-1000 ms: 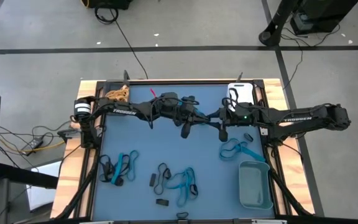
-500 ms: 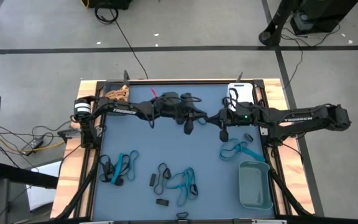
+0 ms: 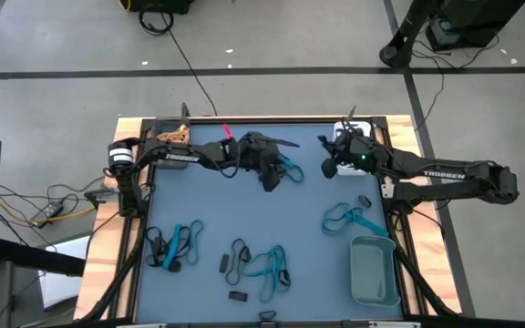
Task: Sort rubber bands into baskets
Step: Put the black rubber band into the white bin
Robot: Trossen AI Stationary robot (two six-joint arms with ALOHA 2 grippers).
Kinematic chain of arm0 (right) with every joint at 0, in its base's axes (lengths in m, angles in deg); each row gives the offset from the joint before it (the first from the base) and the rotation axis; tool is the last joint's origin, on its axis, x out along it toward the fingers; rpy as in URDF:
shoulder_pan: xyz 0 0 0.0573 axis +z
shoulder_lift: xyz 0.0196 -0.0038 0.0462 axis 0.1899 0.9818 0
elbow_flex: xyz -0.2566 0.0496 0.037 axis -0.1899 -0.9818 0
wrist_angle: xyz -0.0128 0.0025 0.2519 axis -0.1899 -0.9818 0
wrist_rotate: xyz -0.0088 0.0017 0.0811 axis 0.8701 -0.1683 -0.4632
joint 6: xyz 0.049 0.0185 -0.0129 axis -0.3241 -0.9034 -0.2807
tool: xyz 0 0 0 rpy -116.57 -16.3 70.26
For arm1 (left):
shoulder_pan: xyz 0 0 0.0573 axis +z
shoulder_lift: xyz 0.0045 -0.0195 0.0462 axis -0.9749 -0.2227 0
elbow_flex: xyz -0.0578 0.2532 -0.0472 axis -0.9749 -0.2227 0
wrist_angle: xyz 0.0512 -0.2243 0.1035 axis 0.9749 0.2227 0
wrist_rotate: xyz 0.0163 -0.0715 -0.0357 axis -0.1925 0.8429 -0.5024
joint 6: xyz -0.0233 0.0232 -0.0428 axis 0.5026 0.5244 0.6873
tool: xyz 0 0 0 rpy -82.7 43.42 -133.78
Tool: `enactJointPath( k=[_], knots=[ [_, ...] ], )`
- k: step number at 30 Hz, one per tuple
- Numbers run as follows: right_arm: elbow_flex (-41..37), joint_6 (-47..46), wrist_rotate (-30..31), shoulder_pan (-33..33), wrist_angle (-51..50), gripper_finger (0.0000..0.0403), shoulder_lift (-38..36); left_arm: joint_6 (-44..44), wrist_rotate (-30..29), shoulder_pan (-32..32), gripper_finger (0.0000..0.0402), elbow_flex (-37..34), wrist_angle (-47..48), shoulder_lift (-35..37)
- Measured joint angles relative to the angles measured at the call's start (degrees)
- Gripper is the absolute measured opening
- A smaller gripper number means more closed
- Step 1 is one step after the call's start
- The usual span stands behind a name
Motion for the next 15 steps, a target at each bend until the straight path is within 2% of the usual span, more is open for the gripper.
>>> enactJointPath(
  k=[5,10,15],
  knots=[
    [0.0,-5.1,5.9,-5.2,-11.6,0.0026,0.0,2.1,-1.9,0.1,0.0163,-0.9,3.3,0.0],
    [0.0,-11.3,3.5,-9.9,-18.8,0.0037,0.0,2.4,-1.9,0.1,0.0163,-1.9,3.8,0.0],
    [0.0,-14.8,0.8,-12.4,-20.5,0.0042,0.0,2.4,-1.9,0.1,0.0163,-2.3,4.1,0.0]
  ],
)
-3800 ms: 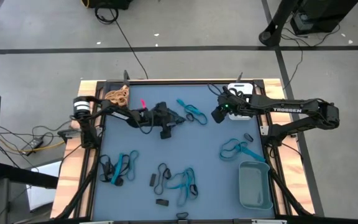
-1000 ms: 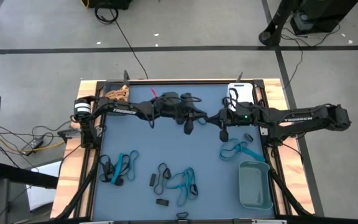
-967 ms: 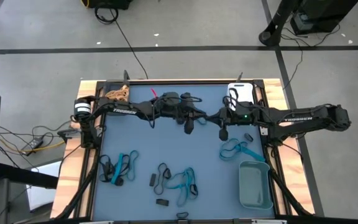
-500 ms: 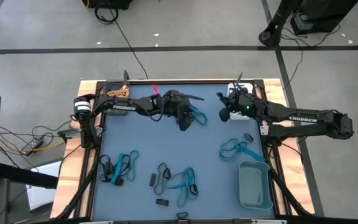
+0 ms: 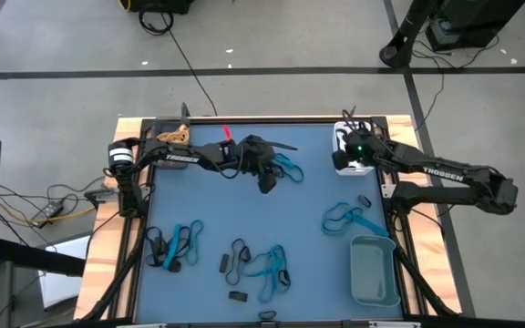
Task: Sort rubber bands into baskets
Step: Put the black rubber band into the white bin
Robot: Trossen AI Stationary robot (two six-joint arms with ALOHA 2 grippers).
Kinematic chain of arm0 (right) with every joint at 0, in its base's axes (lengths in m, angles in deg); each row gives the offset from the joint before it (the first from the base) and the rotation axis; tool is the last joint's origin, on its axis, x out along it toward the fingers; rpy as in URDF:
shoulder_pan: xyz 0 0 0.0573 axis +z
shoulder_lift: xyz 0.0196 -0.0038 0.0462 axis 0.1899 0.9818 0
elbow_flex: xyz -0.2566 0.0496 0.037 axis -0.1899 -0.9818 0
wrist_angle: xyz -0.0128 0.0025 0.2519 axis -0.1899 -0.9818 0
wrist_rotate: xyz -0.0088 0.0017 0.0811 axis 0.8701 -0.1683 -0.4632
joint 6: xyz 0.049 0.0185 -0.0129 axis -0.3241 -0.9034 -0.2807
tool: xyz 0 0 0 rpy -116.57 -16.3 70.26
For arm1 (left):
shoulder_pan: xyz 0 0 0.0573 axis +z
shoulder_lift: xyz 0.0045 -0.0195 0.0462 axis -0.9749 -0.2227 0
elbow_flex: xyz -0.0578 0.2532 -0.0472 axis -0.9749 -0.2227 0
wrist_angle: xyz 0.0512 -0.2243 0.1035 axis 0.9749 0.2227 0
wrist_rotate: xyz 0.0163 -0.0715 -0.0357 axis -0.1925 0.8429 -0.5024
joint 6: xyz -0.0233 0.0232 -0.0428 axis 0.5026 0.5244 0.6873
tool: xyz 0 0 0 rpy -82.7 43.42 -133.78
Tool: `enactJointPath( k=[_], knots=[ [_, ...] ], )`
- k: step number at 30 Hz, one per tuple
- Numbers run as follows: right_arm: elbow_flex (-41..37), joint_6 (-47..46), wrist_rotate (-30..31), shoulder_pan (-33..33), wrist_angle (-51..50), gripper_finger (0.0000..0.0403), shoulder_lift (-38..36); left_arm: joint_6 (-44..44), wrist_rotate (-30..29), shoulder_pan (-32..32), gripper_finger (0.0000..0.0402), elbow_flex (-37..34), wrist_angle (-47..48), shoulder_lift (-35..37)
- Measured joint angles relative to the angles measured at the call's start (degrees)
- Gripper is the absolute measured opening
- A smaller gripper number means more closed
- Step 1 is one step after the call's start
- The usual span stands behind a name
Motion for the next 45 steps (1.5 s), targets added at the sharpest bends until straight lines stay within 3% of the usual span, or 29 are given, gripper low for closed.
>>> enactJointPath(
  k=[5,17,22,32,45],
  knots=[
    [0.0,-1.1,-1.6,-0.9,-1.1,0.0075,0.0,-2.3,-0.2,0.0,0.0163,0.0,-0.5,0.0],
    [0.0,-3.9,-1.2,-1.4,-1.8,0.0246,0.0,-7.1,-0.5,-1.6,0.0163,0.0,-1.9,-2.7],
    [0.0,-2.4,-2.8,-1.5,-1.1,0.0288,0.0,-7.1,-0.6,-1.6,0.0163,0.0,-1.5,-3.3],
    [0.0,0.2,-12.4,-1.4,5.0,0.0293,0.0,-12.5,-4.6,-1.6,0.0163,0.0,-3.1,-6.9],
    [0.0,2.4,-13.2,-1.1,6.5,0.0272,0.0,-19.5,-5.5,-1.5,0.015,0.0,-7.9,-13.5]
  ],
)
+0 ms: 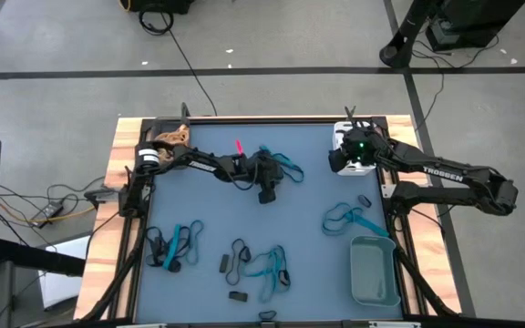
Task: Sort rubber bands into baskets
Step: Put the black rubber band into the white bin
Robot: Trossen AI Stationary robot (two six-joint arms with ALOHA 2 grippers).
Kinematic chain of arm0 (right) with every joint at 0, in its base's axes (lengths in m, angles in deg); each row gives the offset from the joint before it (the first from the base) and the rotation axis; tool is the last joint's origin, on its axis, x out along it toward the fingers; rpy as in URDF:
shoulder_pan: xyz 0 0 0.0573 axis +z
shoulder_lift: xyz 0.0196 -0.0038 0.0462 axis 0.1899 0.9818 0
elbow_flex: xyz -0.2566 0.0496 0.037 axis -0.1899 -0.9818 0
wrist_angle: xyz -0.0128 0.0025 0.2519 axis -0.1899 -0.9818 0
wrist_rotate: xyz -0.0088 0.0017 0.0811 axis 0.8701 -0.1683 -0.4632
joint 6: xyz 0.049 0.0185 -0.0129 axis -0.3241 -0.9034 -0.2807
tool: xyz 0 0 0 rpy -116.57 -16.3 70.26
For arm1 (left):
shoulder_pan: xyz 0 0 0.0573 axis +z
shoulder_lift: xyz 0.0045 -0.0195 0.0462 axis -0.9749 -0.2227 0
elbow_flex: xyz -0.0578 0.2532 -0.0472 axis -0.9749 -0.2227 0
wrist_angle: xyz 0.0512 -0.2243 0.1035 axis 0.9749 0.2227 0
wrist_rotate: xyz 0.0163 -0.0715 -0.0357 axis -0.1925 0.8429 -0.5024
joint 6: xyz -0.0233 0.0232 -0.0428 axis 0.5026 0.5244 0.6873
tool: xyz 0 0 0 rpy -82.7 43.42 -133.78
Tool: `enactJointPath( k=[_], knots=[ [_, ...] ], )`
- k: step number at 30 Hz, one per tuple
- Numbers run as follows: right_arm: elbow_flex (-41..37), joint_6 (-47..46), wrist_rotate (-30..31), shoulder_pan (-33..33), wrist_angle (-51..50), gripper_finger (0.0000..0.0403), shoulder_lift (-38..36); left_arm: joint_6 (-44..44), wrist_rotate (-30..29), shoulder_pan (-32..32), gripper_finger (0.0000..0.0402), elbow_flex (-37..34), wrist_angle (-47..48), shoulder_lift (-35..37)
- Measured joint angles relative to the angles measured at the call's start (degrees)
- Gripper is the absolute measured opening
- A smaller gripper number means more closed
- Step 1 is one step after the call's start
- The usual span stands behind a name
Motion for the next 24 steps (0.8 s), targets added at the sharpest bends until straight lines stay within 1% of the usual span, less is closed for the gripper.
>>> enactJointPath(
  k=[3,8,9,11,13,14,16,19,21,22,24],
  knots=[
    [0.0,1.7,0.0,0.0,1.1,0.0264,0.0,0.1,0.1,0.0,0.0114,0.0,0.0,0.0],
    [0.0,2.4,0.0,0.0,0.0,0.0231,0.0,2.2,0.1,0.0,0.0018,0.0,0.0,0.1],
    [0.0,2.7,0.0,0.0,-0.6,0.0222,0.0,3.2,0.0,0.0,0.001,0.0,0.0,0.1],
    [-0.1,2.3,0.0,0.0,-1.2,0.0203,0.2,5.0,0.0,0.0,0.0009,0.4,0.3,0.1],
    [-0.9,1.6,-0.4,0.1,1.3,0.0183,0.5,6.2,0.0,0.0,0.0005,0.9,0.4,0.1],
    [-1.4,3.2,-1.2,0.2,3.3,0.0172,0.8,6.3,0.4,-0.1,0.0004,1.3,0.5,0.2],
    [-2.4,8.0,-5.1,1.1,8.2,0.0152,1.4,6.5,1.4,-0.4,0.0003,2.1,0.5,0.5],
    [-4.5,15.5,-15.7,2.9,15.0,0.0131,2.3,7.0,2.0,-1.3,0.0003,3.0,0.9,2.5],
    [-5.5,20.0,-22.4,4.0,18.9,0.0123,2.8,7.1,2.4,-1.9,0.0002,3.4,0.4,4.2],
    [-5.8,21.4,-24.8,4.8,20.9,0.0121,3.0,7.1,2.4,-2.0,0.0002,3.4,0.5,5.3],
    [-6.1,21.9,-26.3,6.1,23.9,0.0119,3.2,7.1,2.3,-2.3,0.0002,3.3,0.3,7.2]
  ],
)
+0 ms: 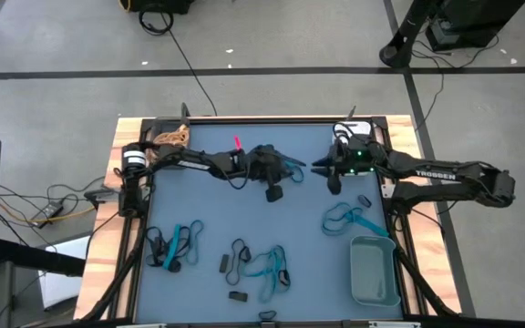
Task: Sort rubber bands into baskets
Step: Put the black rubber band into the white bin
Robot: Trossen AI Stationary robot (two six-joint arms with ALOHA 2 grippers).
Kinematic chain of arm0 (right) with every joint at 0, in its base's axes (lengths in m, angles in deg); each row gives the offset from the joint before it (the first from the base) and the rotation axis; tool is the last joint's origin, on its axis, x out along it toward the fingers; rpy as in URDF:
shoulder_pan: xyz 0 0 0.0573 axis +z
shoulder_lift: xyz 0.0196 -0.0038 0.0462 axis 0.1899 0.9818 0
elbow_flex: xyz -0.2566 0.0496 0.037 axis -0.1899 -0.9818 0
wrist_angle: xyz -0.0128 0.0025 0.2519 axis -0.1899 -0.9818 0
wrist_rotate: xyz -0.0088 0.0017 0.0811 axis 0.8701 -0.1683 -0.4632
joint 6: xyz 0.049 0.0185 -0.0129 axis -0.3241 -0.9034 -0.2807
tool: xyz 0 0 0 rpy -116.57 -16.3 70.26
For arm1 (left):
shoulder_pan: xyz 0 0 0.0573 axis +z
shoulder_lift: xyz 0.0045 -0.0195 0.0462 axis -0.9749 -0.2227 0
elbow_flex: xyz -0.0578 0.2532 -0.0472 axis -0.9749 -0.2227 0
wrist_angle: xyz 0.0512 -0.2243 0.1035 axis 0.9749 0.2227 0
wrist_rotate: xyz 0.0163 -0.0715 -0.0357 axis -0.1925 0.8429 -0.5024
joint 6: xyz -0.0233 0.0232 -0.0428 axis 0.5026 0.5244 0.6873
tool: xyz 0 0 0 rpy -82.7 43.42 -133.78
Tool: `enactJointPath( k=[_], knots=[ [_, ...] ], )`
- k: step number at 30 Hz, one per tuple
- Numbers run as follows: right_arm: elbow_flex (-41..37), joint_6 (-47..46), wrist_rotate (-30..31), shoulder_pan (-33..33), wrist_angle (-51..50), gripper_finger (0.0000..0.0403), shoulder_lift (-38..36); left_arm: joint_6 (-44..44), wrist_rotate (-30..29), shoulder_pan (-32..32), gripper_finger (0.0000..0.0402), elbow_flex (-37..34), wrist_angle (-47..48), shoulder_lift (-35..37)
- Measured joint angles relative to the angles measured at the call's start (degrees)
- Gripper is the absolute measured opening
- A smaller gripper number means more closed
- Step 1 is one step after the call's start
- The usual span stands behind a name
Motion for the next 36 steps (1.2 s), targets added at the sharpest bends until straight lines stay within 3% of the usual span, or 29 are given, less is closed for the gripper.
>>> enactJointPath(
  k=[6,12,16,19,24,33,36],
  knots=[
    [-0.1,1.8,1.6,5.3,6.0,0.0139,1.2,1.8,2.7,-0.8,0.0001,0.0,-2.2,3.3],
    [-0.1,6.2,8.5,11.4,9.4,0.0205,5.0,4.9,8.1,-1.9,0.0001,0.0,-7.4,4.2],
    [-0.1,7.8,8.5,14.1,13.2,0.0249,7.3,5.3,8.2,-2.5,0.0001,0.0,-9.0,4.3],
    [-0.1,7.9,8.6,15.1,15.5,0.0258,8.5,5.6,8.2,-2.5,0.0001,0.0,-9.5,4.3],
    [-0.1,7.7,8.8,15.1,17.7,0.021,9.0,6.5,8.2,-2.5,0.0001,0.0,-9.4,4.3],
    [-0.1,5.9,8.4,15.1,17.4,0.0024,9.0,6.7,8.2,-2.5,0.0014,0.0,-9.6,4.3],
    [-0.1,6.0,8.4,15.1,17.0,0.0017,9.0,7.3,8.2,-2.5,0.0015,0.0,-9.9,4.3]
  ],
)
